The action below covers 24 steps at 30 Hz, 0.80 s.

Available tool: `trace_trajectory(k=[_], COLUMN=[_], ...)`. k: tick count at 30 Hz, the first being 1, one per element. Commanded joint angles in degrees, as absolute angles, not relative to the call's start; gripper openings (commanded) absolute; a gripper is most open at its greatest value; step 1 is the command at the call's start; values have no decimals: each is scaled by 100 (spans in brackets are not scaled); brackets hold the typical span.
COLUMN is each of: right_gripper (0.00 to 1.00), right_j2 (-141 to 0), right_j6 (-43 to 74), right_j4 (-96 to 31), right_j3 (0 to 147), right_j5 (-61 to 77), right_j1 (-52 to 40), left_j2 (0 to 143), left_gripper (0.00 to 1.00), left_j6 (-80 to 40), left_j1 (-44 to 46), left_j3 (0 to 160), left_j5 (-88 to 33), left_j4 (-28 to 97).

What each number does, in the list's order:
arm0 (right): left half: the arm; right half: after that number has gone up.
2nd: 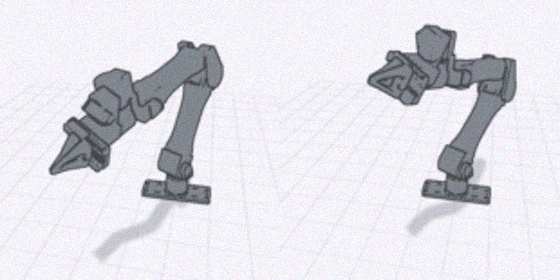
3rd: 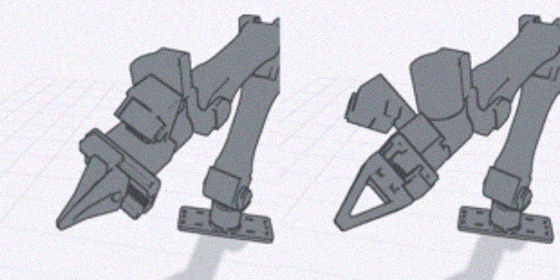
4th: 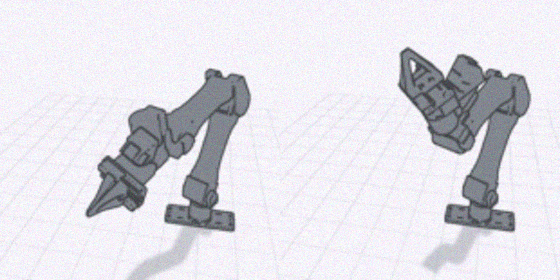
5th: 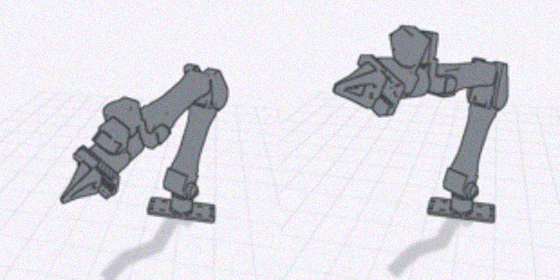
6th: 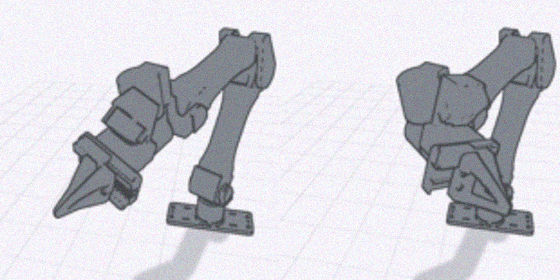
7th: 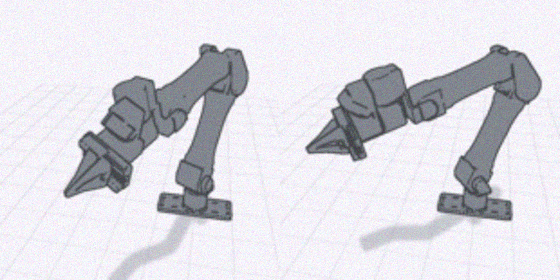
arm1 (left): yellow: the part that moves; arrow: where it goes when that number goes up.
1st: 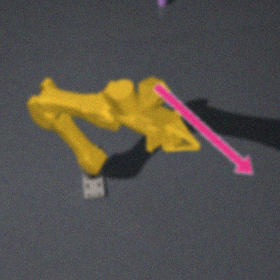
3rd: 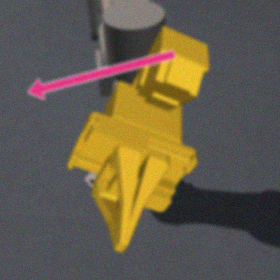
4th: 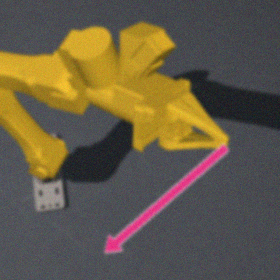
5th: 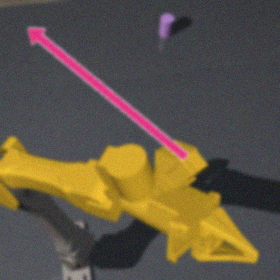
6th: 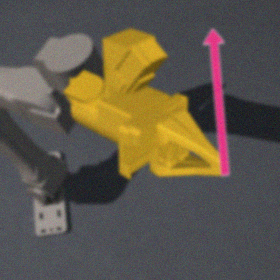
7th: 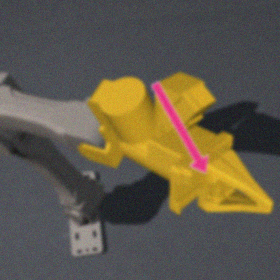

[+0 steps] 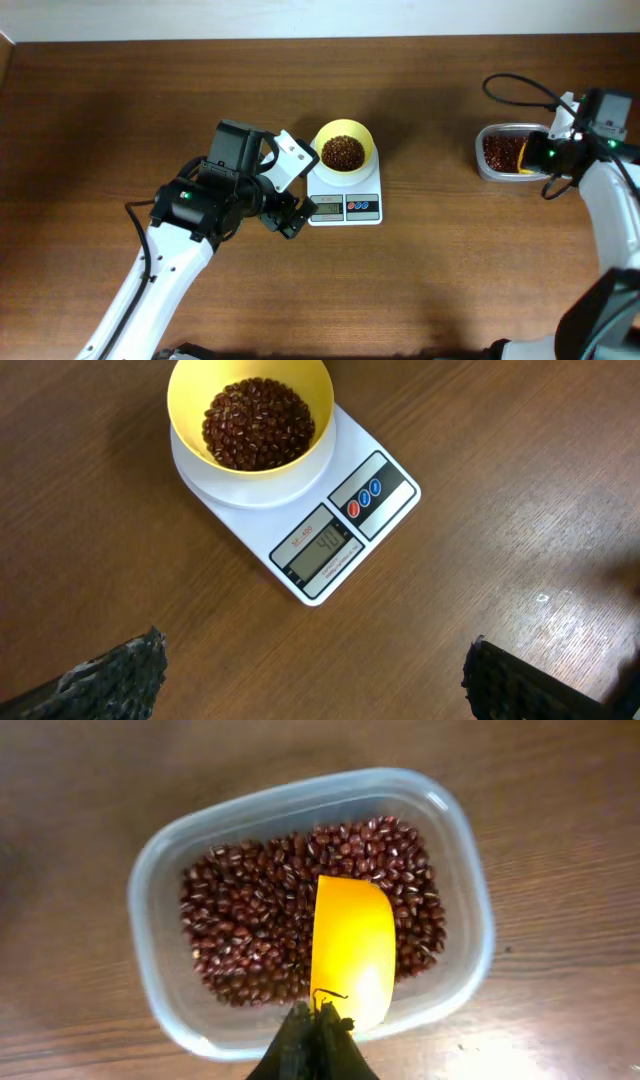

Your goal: Scoop item into bowl and weigh 50g on scale

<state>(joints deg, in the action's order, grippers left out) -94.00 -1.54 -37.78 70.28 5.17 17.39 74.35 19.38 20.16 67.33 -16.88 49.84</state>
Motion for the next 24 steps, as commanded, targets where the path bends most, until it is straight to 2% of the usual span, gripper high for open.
trace_trajectory(k=[1, 6, 14, 16, 24], right_gripper=[4, 4, 4, 4, 4], right_j2=[-9609, -9664, -10068, -10057, -9998], right_j6=[-165, -117, -56, 248, 222], right_j4=[-3741, -3627, -3297, -3295, -3282], right_j3=[7039, 7037, 7032, 7035, 7037], right_j5=[425, 607, 781, 996, 1138], right_j1=[1752, 1649, 932, 945, 1337], left_j2=[7343, 7343, 7343, 7343, 7343], left_gripper=[99, 99, 99, 99, 99], left_j6=[2027, 2027, 2027, 2027, 2027], left_j1=[2008, 2008, 2008, 2008, 2008], left_j3=[6713, 6713, 6713, 6713, 6713], left_j5=[-1669, -1669, -1669, -1669, -1669], left_j4=[4971, 4971, 4971, 4971, 4971])
